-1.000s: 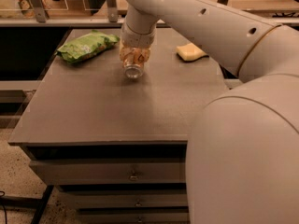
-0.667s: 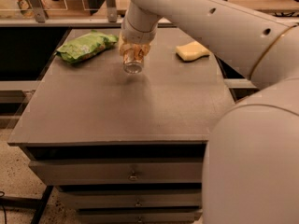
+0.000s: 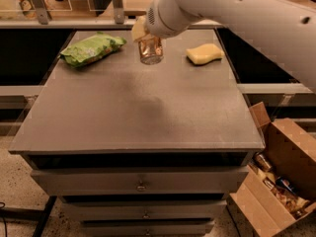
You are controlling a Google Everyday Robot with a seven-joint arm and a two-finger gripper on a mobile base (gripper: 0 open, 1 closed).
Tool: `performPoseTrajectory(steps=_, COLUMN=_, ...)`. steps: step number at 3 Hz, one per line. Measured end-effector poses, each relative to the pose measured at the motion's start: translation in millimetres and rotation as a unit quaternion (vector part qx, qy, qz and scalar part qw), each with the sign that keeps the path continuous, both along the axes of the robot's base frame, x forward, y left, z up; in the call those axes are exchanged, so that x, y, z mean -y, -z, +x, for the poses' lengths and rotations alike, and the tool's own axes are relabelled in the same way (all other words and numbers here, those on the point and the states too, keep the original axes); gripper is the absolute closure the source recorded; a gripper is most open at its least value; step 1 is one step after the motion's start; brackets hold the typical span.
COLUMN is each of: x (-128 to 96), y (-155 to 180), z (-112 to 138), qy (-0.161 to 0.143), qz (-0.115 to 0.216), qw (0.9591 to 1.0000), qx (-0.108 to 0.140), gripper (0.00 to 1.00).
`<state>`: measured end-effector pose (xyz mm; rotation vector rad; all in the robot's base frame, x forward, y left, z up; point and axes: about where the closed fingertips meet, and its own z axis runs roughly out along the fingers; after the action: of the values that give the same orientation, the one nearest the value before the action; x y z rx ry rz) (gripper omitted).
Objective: Place orange can upright
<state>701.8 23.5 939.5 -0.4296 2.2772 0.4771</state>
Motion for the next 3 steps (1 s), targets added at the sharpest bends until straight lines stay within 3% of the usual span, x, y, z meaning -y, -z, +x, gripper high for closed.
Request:
performPoseTrajectory(steps=1, x=32.3, y=-19.6, z=1.1, qy=0.005, qz=0.023, qw=0.9989, qx=0.041, gripper=1.00)
performPoseTrajectory(steps=2, x=32.2, y=-19.7, z=1.1, qy=0.005, qz=0.023, qw=0.9989, qx=0.041, gripper=1.00)
performPoseTrajectory(steps=3, x=39.8, y=-23.4, z=2.4, qy=-0.009, qz=0.046, qw=0.9975, qx=0.052, gripper=1.00)
